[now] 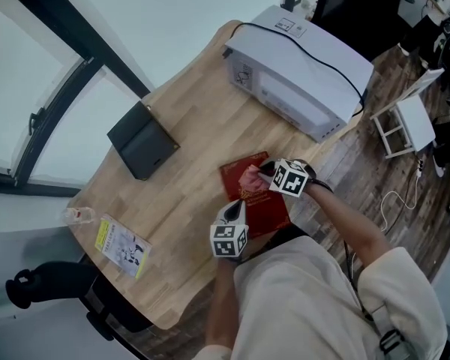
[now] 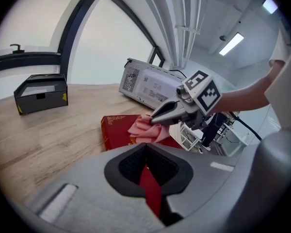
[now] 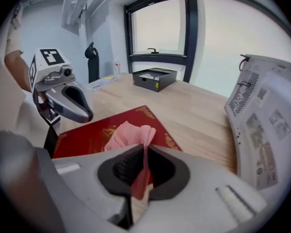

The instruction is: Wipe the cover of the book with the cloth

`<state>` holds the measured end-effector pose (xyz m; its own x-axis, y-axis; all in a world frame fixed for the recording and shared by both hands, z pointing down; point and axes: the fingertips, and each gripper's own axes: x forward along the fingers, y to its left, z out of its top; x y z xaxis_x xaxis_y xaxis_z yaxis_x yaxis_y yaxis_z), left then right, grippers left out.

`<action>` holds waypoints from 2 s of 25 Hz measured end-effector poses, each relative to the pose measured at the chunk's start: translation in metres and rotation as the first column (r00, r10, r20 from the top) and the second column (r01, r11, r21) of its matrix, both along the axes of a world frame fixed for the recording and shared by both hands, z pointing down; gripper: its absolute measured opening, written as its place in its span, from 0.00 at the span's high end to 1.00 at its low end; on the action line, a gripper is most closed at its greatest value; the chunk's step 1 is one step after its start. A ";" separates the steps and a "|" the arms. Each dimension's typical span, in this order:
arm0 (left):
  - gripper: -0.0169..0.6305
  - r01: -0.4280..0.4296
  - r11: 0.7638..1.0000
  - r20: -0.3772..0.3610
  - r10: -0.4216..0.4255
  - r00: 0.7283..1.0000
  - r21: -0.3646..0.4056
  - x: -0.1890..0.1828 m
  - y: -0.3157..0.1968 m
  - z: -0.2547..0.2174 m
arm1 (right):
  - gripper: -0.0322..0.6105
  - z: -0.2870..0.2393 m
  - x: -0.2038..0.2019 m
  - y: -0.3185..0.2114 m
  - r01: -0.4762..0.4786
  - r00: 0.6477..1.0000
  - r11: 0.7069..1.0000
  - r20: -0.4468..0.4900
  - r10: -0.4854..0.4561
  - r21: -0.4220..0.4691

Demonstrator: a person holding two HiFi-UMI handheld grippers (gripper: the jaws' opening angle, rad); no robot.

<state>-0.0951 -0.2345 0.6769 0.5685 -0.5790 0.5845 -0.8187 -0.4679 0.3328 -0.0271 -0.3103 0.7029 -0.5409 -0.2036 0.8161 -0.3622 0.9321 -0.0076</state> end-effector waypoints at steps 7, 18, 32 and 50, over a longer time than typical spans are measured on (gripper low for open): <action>0.96 -0.011 1.000 0.071 0.009 0.997 0.028 -0.016 0.014 -0.010 | 0.92 -0.039 0.032 -0.058 -0.235 0.971 0.964 0.075 0.228 0.120; 0.96 -0.024 0.998 0.068 0.019 0.998 0.063 -0.026 0.040 -0.026 | 0.92 -0.008 -0.024 0.093 0.081 0.997 0.990 -0.013 -0.080 0.113; 0.96 0.080 0.992 0.083 -0.088 0.993 0.098 -0.001 0.096 -0.052 | 0.92 -0.042 -0.013 0.229 0.177 0.944 0.968 0.308 -0.116 -0.179; 0.96 0.502 0.846 0.031 -0.515 0.856 0.181 0.080 0.222 -0.086 | 0.92 -0.125 0.144 0.280 -0.504 0.727 0.863 0.548 0.414 0.017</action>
<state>-0.0149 -0.0125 0.5910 0.1262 -0.8641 0.4872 -0.9760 -0.0202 0.2169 0.1165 -0.0302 0.5775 -0.6708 -0.6352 0.3828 -0.7299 0.6569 -0.1889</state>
